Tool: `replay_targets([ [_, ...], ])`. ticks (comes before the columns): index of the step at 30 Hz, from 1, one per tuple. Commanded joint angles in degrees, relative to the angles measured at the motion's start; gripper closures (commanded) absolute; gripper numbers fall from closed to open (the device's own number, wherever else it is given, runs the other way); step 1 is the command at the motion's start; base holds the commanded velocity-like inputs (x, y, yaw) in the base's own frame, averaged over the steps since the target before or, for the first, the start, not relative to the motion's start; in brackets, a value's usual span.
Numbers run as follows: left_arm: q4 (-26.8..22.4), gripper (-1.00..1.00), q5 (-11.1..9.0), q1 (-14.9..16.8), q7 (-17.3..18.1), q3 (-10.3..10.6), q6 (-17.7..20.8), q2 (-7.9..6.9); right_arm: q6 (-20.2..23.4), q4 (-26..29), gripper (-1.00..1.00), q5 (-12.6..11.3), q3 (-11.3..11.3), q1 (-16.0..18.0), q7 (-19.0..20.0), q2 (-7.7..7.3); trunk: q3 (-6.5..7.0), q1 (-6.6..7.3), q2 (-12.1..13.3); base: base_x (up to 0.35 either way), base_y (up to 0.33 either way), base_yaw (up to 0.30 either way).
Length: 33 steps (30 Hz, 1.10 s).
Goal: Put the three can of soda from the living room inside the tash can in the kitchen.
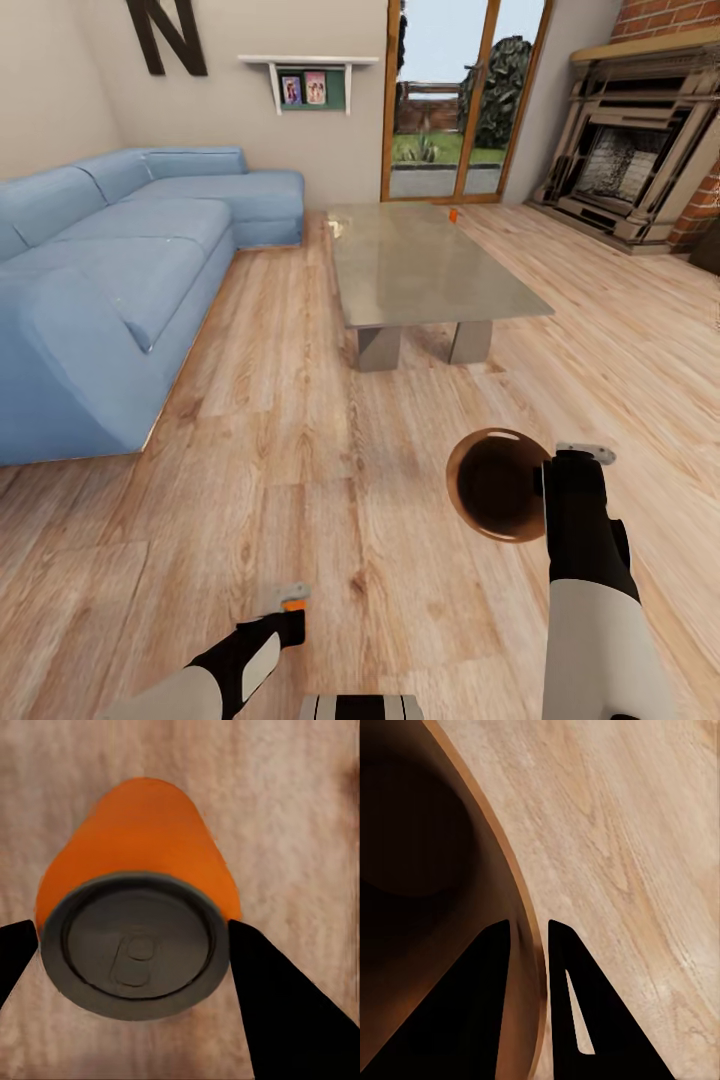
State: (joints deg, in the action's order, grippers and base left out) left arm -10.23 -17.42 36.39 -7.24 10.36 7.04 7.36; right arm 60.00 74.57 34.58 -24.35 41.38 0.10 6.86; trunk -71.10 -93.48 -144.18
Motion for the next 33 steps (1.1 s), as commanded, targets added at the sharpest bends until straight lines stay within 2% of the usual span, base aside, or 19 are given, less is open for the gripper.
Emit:
replay_targets([
  [1, -0.02, 1.0, 0.16, 0.0, 0.66, 0.01, 0.01, -0.05, 0.0, -0.01, 1.0, 0.05, 0.01, 0.01, 0.07, 0.02, 0.23, 0.03, 0.01, 0.0, 0.0, 0.0],
  [5, -0.1, 1.0, 0.19, 0.0, 2.03, 0.01, 0.0, -0.13, 0.0, -0.07, 1.0, 0.05, 0.01, -0.03, 0.07, 0.07, 1.12, 0.13, 0.07, 0.0, 0.0, 0.0],
  [26, -0.32, 1.0, 0.26, 0.0, 4.46, 0.1, -0.01, -0.23, 0.0, -0.44, 1.0, -0.03, 0.79, 0.0, 0.07, 0.09, 5.77, 0.67, 0.35, 0.0, 0.0, 0.0],
  [33, -3.26, 1.0, 0.2, 0.0, 6.27, 0.1, 0.56, -0.24, 0.0, -4.24, 1.0, 0.04, 1.93, 0.02, 0.07, -0.08, 7.32, 0.85, 0.44, 0.0, 0.0, 0.0],
])
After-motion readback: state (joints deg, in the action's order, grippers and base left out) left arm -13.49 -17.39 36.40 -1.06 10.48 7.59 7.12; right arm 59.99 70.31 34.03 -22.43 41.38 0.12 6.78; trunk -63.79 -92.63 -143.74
